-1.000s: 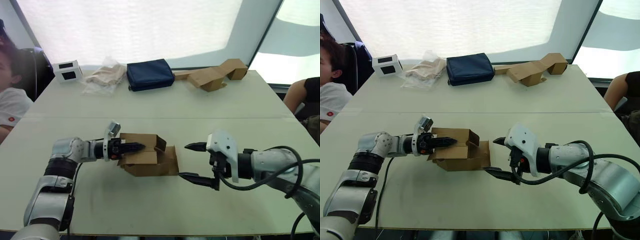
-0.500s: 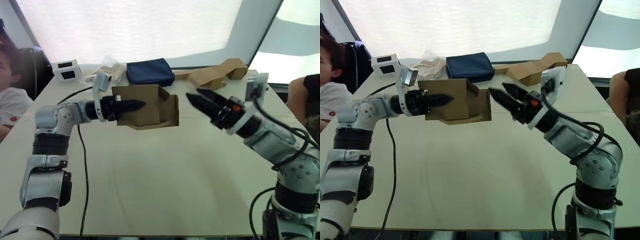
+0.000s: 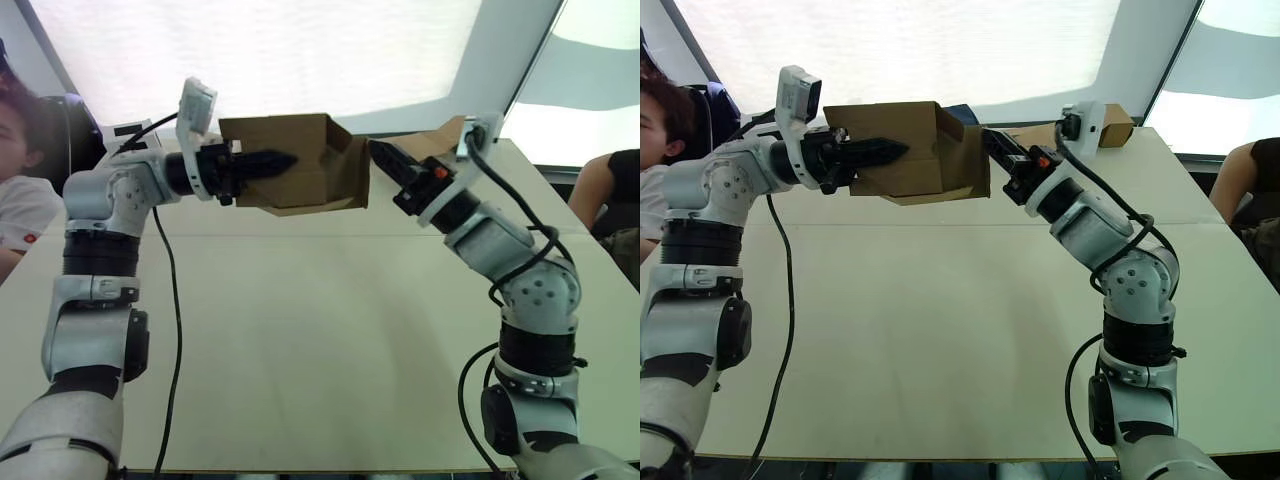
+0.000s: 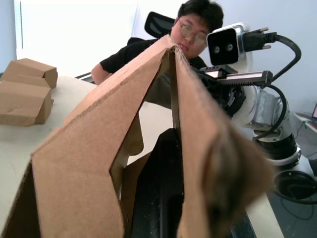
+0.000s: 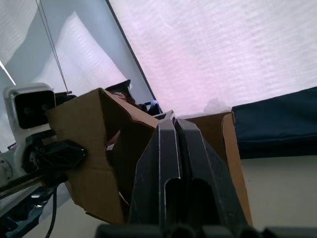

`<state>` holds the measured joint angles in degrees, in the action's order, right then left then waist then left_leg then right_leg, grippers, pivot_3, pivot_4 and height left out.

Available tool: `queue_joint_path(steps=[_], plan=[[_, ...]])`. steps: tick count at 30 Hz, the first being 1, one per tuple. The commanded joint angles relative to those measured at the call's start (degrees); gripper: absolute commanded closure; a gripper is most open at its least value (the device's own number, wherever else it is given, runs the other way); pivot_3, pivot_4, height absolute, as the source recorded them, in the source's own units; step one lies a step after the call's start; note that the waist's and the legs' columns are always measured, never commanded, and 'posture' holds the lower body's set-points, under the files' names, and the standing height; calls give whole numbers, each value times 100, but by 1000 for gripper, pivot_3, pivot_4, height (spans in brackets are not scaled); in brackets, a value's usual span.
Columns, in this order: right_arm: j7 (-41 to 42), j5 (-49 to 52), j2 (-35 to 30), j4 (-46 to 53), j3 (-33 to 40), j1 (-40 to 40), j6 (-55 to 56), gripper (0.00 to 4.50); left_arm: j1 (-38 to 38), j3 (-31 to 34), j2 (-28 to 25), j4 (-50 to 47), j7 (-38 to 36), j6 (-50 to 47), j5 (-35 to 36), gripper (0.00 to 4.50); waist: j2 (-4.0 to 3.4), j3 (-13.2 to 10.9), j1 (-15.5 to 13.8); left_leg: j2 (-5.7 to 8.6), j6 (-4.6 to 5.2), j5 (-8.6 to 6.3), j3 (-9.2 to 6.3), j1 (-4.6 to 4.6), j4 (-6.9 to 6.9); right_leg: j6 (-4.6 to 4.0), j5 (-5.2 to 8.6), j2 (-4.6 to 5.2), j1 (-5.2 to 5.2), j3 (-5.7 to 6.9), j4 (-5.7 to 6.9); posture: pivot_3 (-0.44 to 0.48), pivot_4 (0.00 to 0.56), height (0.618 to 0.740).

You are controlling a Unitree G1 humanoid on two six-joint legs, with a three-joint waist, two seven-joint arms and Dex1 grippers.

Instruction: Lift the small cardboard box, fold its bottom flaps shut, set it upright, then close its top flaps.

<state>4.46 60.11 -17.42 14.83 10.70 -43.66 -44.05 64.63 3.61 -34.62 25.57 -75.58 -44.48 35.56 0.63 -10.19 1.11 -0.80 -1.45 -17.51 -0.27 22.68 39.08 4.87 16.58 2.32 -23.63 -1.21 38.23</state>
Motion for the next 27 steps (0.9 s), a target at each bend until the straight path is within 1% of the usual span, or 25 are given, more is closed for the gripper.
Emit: queue_joint_path(steps=[1,9,12,16,21,24,27], plan=[[112,-154,102,76,-45,-251,181,4491,34,104,6,-301,-54,31,93,4500,0,0,-3,-2,0,0,-1,1,0,0,0,0,0,0,0,0,150,740],[424,-247,296,45,-268,-268,117,4491,-5,137,20,-437,-77,-140,176,4500,0,0,-2,-2,0,0,-1,6,1,0,0,2,-4,1,0,0,150,740],[614,-361,388,91,-481,-166,113,4491,14,153,67,-560,-115,-382,339,4500,0,0,0,-2,0,0,-1,7,1,0,0,0,-5,1,0,0,150,740],[773,-425,457,99,-500,-90,144,4491,60,136,89,-650,-199,-740,548,4500,0,0,0,-2,0,0,-1,9,1,0,0,0,-6,1,0,0,150,740],[1130,-458,410,122,-485,-41,185,4491,6,-61,31,-791,-446,-869,534,4500,0,0,2,-2,0,0,-1,9,1,0,0,-3,-7,1,0,0,150,740],[1364,-469,349,136,-468,-24,196,4491,39,-83,87,-717,-437,-800,464,4500,0,0,0,-2,0,0,-1,8,1,0,0,-4,-6,1,0,0,150,740],[1630,-592,136,246,-507,41,197,4491,73,-93,140,-596,-364,-646,350,4500,0,0,-1,-2,0,0,-1,8,1,0,0,-4,-6,1,0,0,150,740]])
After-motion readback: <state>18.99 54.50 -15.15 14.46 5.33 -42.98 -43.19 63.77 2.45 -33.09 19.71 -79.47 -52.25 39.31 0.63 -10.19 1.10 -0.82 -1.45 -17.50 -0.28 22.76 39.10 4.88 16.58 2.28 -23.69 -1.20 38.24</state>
